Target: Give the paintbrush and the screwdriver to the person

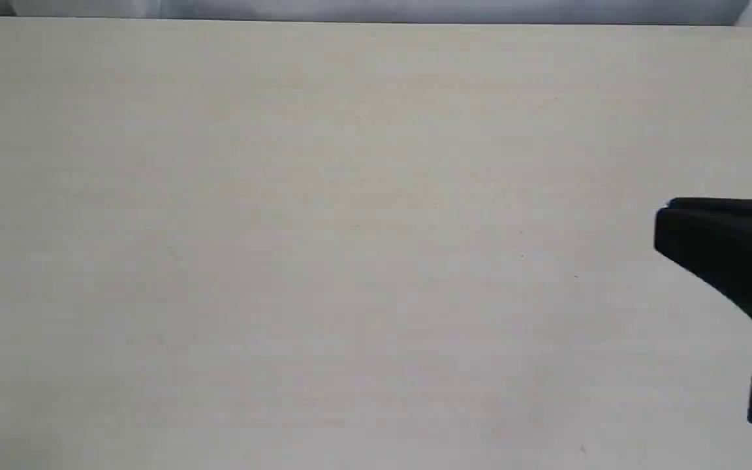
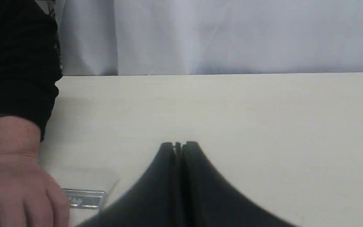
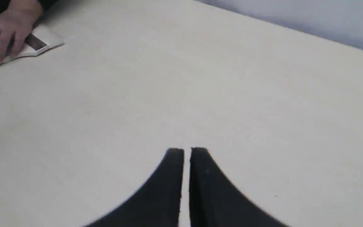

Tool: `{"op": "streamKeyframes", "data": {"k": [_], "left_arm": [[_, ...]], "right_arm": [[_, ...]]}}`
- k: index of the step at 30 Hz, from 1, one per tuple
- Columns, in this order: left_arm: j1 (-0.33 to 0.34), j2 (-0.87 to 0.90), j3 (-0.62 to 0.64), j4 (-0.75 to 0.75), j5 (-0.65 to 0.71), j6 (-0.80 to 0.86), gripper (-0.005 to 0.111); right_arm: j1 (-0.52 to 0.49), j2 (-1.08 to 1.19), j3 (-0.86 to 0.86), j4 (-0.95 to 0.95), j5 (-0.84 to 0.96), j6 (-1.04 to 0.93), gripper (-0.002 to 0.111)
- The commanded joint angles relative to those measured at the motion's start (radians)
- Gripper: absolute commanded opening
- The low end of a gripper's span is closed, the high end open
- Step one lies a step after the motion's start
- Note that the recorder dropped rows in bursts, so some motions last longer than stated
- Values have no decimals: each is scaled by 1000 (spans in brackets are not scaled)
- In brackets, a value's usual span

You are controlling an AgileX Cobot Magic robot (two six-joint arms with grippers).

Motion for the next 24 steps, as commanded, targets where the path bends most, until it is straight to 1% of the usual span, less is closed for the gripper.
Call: {"op": "streamKeyframes", "data": {"k": [1, 4, 10, 12, 15, 17, 21, 24], "left_arm": [[-8, -2, 2, 0, -8, -2, 0], [-8, -2, 2, 0, -6, -2, 0], [-8, -2, 2, 0, -6, -2, 0], [-8, -2, 2, 0, -6, -2, 0], [-8, -2, 2, 0, -6, -2, 0], [-8, -2, 2, 0, -6, -2, 0], [-8, -2, 2, 0, -6, -2, 0], [-8, -2, 2, 0, -6, -2, 0]], "right_arm": [[-3, -42, 3, -79, 8, 8, 5], [-3, -51, 3, -159, 14, 12, 5], [-3, -58, 3, -288, 82, 103, 5], [-32, -84, 3, -304, 77, 108, 5], [-134, -140, 5, -292, 35, 108, 5], [-230, -171, 18, -288, -9, 104, 5], [-419, -248, 82, -278, -140, 103, 5], [-564, -308, 162, -267, -264, 103, 5]]}}
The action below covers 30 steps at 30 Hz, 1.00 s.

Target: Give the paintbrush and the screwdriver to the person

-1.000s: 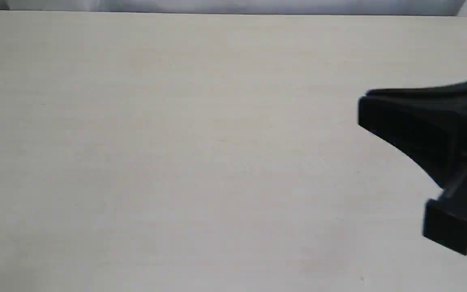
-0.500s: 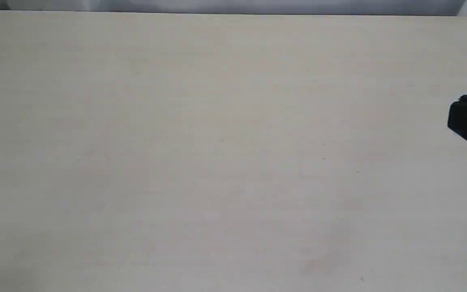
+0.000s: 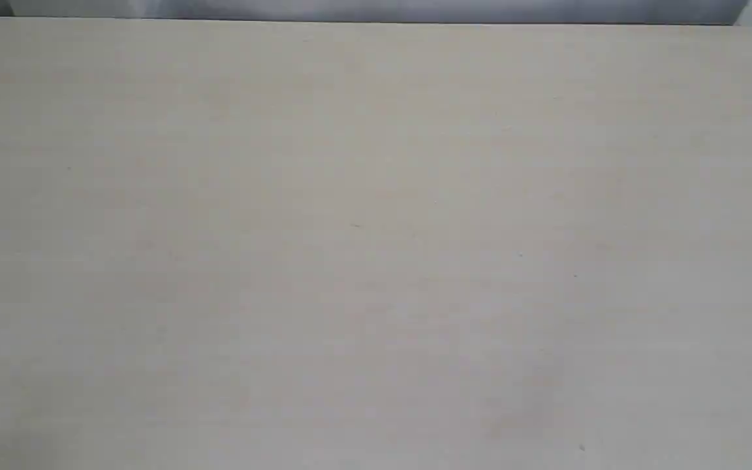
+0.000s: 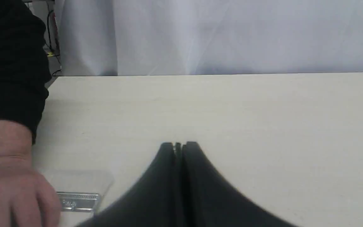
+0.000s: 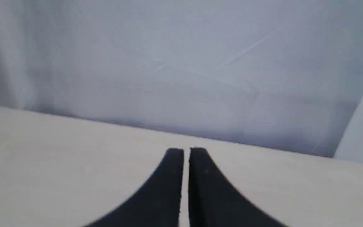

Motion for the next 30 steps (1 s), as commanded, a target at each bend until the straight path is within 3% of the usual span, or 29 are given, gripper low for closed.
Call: {"op": "streamKeyframes", "data": {"k": [1, 8, 12, 24, 30], "left_arm": [[-8, -2, 2, 0, -6, -2, 0], [-8, -2, 2, -3, -6, -2, 0], [-8, -2, 2, -3, -6, -2, 0], [-8, -2, 2, -3, -6, -2, 0], [-8, -2, 2, -3, -6, -2, 0]], "right_arm": [[-141, -58, 83, 25, -143, 3, 5], [-370, -177, 250, 56, -251, 5, 5], [-447, -228, 316, 56, -272, 5, 5], [-456, -228, 356, 53, -280, -10, 5], [-456, -228, 394, 342, -292, -374, 5]]}}
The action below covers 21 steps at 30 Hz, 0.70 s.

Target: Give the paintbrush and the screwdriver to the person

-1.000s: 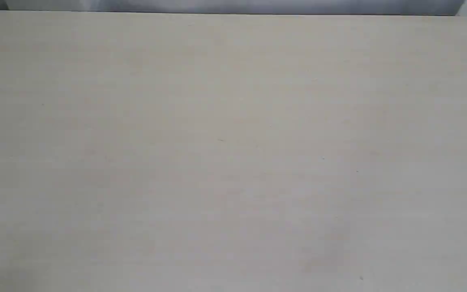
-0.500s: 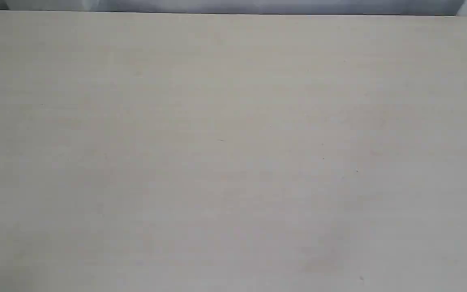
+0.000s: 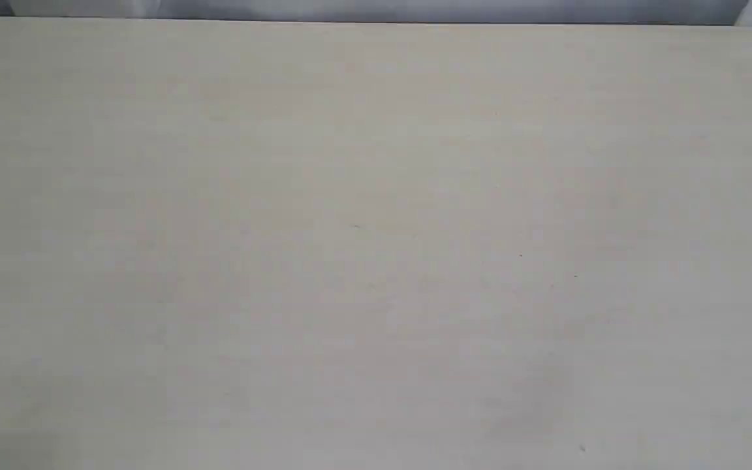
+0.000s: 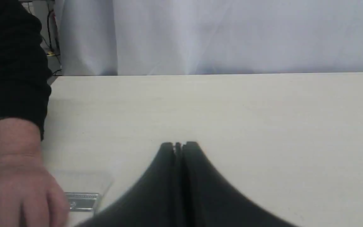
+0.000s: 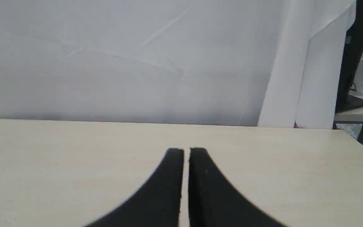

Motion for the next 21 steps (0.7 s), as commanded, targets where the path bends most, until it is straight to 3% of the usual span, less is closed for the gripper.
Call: {"op": "streamKeyframes", "data": {"k": [1, 8, 21], "left_arm": [[-8, -2, 2, -3, -6, -2, 0], [-8, -2, 2, -1, -6, -2, 0], [-8, -2, 2, -1, -6, -2, 0]], "right_arm": [[-7, -6, 13, 129, 8, -171, 5], [-7, -6, 19, 278, 64, -342, 5], [-7, -6, 23, 332, 95, -358, 5]]}}
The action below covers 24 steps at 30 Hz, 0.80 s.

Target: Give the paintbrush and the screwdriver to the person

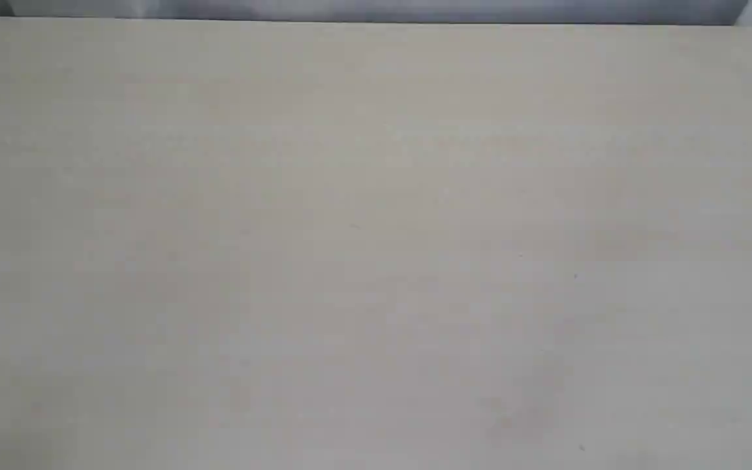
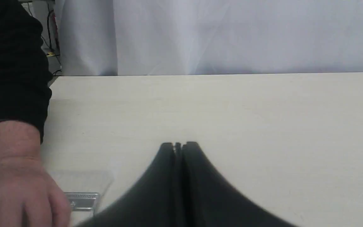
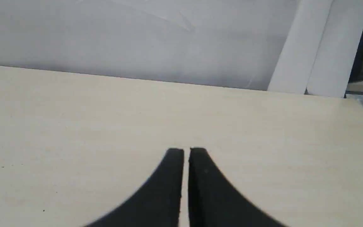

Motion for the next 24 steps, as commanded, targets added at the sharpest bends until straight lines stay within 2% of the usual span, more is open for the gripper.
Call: {"op": "streamKeyframes", "data": {"k": [1, 14, 24], "left_arm": [[-8, -2, 2, -1, -6, -2, 0], [-8, -2, 2, -3, -6, -2, 0], [-8, -2, 2, -3, -6, -2, 0]], "right_arm": [[-7, -6, 4, 10, 12, -18, 5], [-7, -6, 4, 10, 129, -30, 5], [-7, -6, 4, 10, 127, -30, 5]]}}
